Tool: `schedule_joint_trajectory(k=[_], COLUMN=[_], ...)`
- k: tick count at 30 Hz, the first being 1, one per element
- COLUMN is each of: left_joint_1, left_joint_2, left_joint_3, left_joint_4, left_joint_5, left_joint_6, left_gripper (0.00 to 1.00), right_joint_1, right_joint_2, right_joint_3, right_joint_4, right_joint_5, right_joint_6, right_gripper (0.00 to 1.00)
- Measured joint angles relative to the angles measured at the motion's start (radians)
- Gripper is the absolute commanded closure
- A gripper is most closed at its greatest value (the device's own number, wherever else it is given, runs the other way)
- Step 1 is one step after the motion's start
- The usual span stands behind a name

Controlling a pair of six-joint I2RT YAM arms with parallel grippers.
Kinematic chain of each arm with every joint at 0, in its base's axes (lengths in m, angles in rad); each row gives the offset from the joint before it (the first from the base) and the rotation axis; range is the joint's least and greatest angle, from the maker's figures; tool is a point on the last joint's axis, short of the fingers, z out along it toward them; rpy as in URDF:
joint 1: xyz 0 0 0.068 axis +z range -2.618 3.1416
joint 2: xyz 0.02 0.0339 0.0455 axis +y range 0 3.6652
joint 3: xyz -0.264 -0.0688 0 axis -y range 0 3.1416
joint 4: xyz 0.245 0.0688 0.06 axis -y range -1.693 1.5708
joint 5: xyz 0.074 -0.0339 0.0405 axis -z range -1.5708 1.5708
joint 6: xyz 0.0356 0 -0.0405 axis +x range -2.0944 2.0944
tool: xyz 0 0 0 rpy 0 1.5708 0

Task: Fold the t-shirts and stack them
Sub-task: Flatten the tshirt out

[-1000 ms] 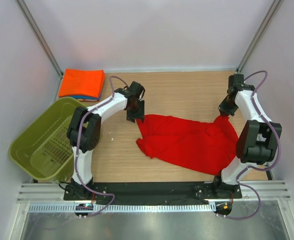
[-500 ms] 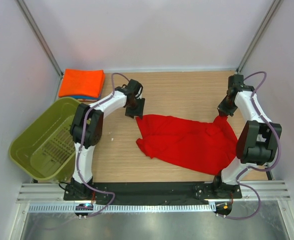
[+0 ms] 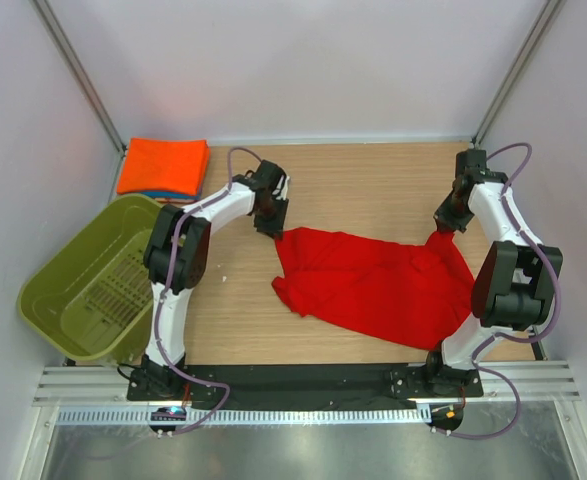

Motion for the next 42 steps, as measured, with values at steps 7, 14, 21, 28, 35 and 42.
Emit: schedule_joint_trajectory(k=[7, 14, 21, 28, 35, 42], left_joint_1=[0.000, 0.000, 0.000, -0.003, -0.008, -0.008], left_joint_2=[0.000, -0.121, -0.417, -0.659, -0.845, -0.941], left_joint_3=[0.032, 0.217, 0.394, 0.312, 0.224, 0.280], left_joint_4=[-0.057, -0.185, -0.230, -0.241, -0.249, -0.278], left_joint_5=[-0.053, -0.237, -0.397, -0.480, -0.417, -0.344], left_joint_6=[-0.002, -0.035, -0.043, -0.082, -0.110, -0.128], left_gripper=[1.00, 1.00, 1.00, 1.00, 1.00, 1.00], right_joint_1=[0.000, -0.031, -0.085, -0.089, -0.089, -0.090], right_joint_2=[0.000, -0.013, -0.146, -0.441, -0.639, -0.627], right_joint_3=[0.013, 0.298, 0.560, 0.563, 0.650, 0.800], right_joint_4=[-0.019, -0.133, -0.188, -0.158, -0.170, -0.237], right_joint_5=[0.017, 0.044, 0.123, 0.183, 0.187, 0.190], right_joint_6=[0.016, 0.025, 0.039, 0.055, 0.072, 0.074], right_gripper=[0.99, 0.99, 0.99, 0.99, 0.99, 0.99])
